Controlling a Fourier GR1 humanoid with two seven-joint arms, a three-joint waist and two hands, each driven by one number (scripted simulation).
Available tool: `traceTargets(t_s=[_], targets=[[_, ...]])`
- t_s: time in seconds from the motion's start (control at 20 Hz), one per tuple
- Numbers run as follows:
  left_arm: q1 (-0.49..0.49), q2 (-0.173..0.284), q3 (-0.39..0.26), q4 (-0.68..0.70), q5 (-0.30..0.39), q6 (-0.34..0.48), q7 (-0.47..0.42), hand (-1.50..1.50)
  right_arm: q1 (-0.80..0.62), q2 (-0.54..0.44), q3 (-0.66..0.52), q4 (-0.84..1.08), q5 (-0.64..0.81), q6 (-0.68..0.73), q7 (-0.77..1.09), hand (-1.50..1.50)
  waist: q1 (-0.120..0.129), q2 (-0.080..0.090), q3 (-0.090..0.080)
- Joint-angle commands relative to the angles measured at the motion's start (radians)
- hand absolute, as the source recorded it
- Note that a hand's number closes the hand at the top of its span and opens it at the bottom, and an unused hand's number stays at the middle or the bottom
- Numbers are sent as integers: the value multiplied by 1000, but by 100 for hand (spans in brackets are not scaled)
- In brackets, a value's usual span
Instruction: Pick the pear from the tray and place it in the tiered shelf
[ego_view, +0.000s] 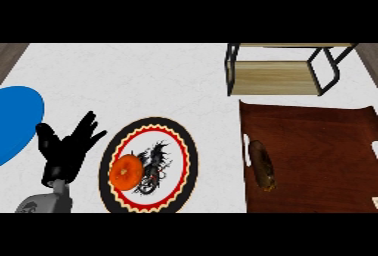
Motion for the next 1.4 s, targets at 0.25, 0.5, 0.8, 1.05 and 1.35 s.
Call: traceTargets(t_s=[0.25,0.5,0.8,1.05,1.35], targets=[[-8,-7,-1,56,-18,18,44,0,-10,16,-5,88,-3,-32,-88,150,-17,-1,-7],[8,-13,-9,25,-9,-1,38,0,-91,-2,-40,159,3,-78,-18,150,-1,3,-7],[9,-20,-12,25,-26,19,34,0,-91,0,-157,179,-98,-163,10,-150,-6,2,-7],[7,-7,8,45,6,-20,27,0,-99,-10,-262,192,-212,-159,-20,-150,-10,2,-7],[54,-24,-11,-6,-6,-11,22,0,-127,-38,-362,202,-293,-273,10,-150,-1,2,-6]])
